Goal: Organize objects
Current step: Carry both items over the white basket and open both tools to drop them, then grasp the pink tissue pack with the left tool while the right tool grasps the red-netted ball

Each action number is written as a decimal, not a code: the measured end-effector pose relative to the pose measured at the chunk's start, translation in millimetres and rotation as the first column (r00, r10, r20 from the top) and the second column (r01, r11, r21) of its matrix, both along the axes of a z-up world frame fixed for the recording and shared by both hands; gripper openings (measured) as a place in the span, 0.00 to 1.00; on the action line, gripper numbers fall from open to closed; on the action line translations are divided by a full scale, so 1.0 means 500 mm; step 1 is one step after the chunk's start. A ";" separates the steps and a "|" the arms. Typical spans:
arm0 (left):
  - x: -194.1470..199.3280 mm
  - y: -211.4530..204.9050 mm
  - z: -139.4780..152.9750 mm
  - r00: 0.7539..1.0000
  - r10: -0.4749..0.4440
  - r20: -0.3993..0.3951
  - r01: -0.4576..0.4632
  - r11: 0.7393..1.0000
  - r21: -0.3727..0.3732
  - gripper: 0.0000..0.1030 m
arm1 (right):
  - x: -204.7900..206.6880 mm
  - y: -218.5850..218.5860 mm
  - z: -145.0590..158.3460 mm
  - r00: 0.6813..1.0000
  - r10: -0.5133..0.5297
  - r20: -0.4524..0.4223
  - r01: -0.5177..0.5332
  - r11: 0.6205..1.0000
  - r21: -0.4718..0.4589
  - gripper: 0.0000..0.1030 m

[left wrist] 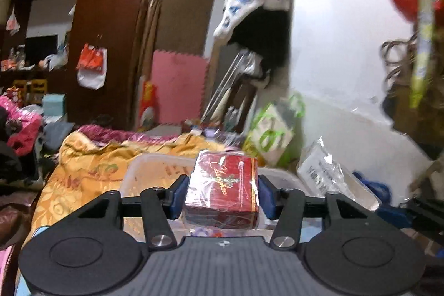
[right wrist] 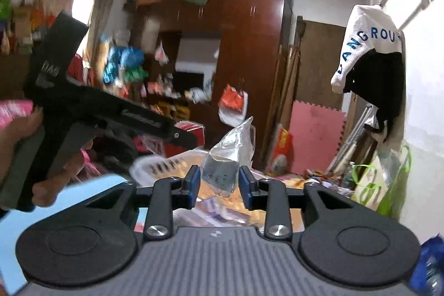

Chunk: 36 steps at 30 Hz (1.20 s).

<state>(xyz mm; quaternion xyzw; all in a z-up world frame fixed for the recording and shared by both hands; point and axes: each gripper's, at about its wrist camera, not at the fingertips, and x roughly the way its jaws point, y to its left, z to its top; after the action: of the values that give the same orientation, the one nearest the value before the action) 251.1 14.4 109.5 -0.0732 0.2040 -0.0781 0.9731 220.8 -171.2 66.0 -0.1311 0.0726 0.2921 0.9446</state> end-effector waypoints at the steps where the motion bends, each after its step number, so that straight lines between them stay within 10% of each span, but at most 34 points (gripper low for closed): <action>1: 0.018 -0.004 -0.011 0.999 0.010 -0.038 -0.009 1.000 0.025 0.73 | 0.010 0.007 -0.005 1.000 -0.014 0.001 0.014 0.999 -0.029 0.43; 6: -0.001 0.014 -0.035 0.998 0.055 -0.031 -0.054 0.998 0.045 0.73 | -0.018 -0.012 -0.023 0.999 -0.022 0.027 0.024 0.999 -0.049 0.90; 9: -0.085 0.042 -0.037 0.999 0.022 0.040 -0.022 1.000 0.014 0.76 | -0.067 -0.069 -0.039 1.000 -0.007 0.028 0.007 1.000 -0.018 1.00; 13: -0.175 0.051 -0.078 0.996 0.041 0.084 -0.049 0.995 0.086 0.90 | -0.061 -0.128 -0.088 0.993 -0.004 -0.116 0.007 1.000 0.025 1.00; 21: -0.116 0.082 -0.227 0.981 0.105 -0.162 -0.079 0.984 0.163 0.89 | 0.037 -0.109 -0.220 0.911 -0.021 -0.411 0.030 0.999 0.015 0.97; 36: -0.090 0.054 -0.269 0.965 0.117 -0.235 -0.064 0.973 0.220 0.89 | 0.035 -0.089 -0.261 0.890 -0.032 -0.454 0.046 0.999 0.020 0.73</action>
<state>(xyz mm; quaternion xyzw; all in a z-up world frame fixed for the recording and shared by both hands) 206.1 41.4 -24.9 0.0119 0.3270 -0.0015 0.9450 238.1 -215.9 -64.7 -0.0438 0.2892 0.2968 0.9090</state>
